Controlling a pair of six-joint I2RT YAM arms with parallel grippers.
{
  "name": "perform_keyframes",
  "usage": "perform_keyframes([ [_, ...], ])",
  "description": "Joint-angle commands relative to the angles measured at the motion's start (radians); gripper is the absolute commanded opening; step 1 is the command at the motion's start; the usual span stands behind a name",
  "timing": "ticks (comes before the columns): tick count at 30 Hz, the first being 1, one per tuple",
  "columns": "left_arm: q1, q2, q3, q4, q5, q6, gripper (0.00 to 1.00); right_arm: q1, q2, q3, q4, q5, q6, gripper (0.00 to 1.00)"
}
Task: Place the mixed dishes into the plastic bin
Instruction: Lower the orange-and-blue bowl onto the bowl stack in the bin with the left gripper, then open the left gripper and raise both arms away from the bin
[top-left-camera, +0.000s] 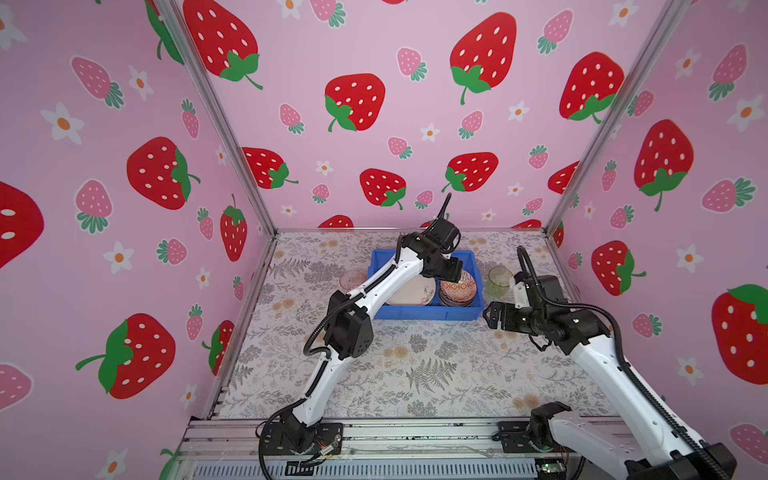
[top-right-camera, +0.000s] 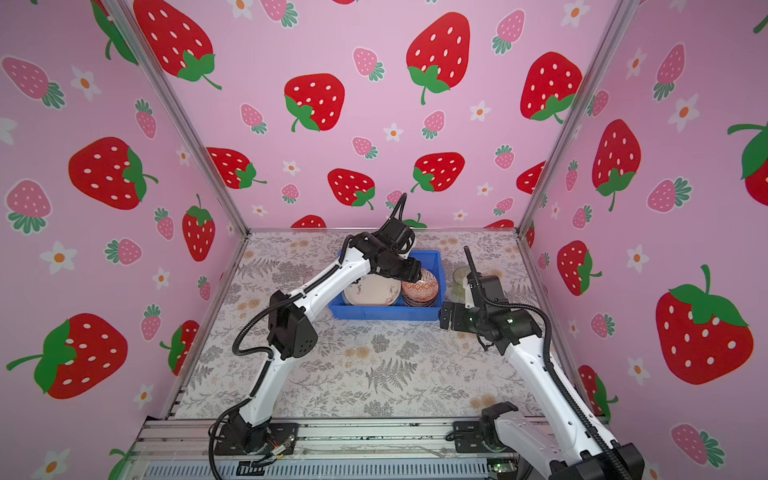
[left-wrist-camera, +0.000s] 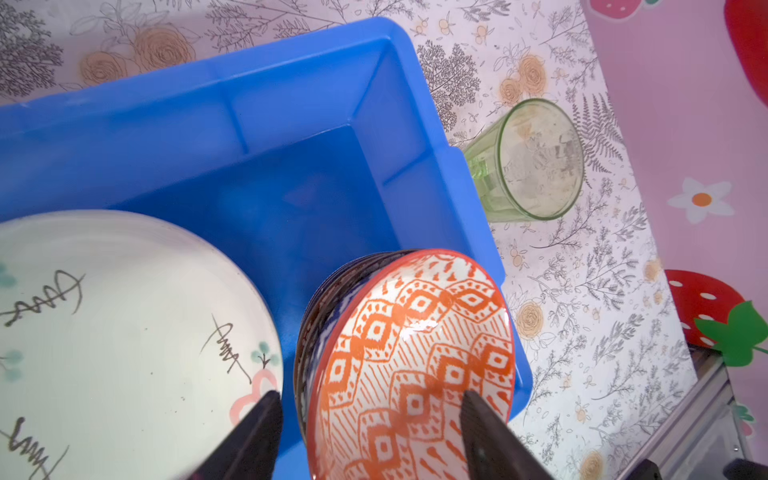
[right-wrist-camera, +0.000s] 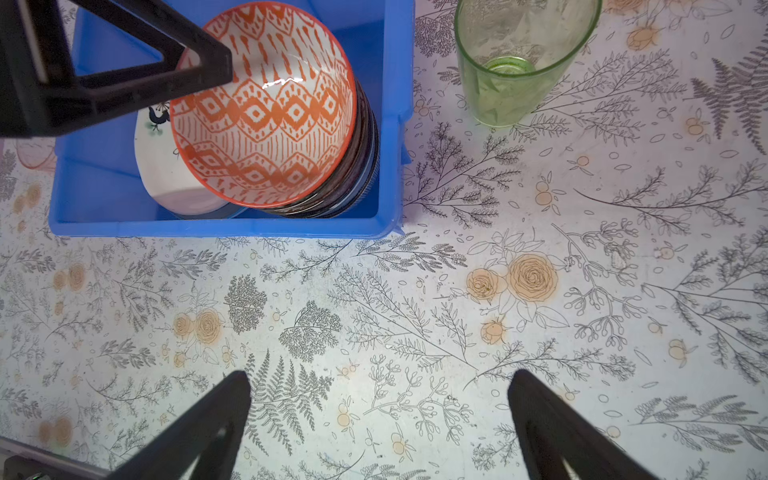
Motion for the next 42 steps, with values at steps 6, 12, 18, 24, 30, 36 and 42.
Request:
perform_keyframes([
  [6, 0.0, -0.195, -0.039, -0.02, -0.017, 0.02, 0.91, -0.009, 0.008, 0.036, 0.012, -0.008, -0.007, 0.99],
  [12, 0.03, -0.411, -0.292, 0.032, -0.101, 0.034, 0.99, -0.01, 0.108, 0.1, 0.064, -0.031, -0.016, 0.99],
  [18, 0.122, -0.615, -0.497, 0.024, -0.131, 0.066, 0.99, -0.011, 0.246, 0.199, 0.104, -0.012, -0.016, 0.99],
  [24, 0.289, -0.842, -0.742, 0.166, -0.175, 0.102, 0.99, -0.025, 0.407, 0.43, -0.011, 0.091, -0.069, 0.99],
  [30, 0.425, -0.896, -0.882, 0.261, -0.153, 0.074, 0.99, -0.095, 0.486, 0.509, -0.018, 0.066, -0.088, 0.99],
  [36, 0.543, -0.821, -0.882, 0.229, -0.03, 0.008, 0.99, -0.22, 0.543, 0.49, 0.019, 0.068, -0.102, 0.99],
  [42, 0.627, -0.754, -0.86, 0.197, 0.069, -0.029, 0.99, -0.311, 0.626, 0.488, 0.084, 0.04, -0.117, 0.96],
])
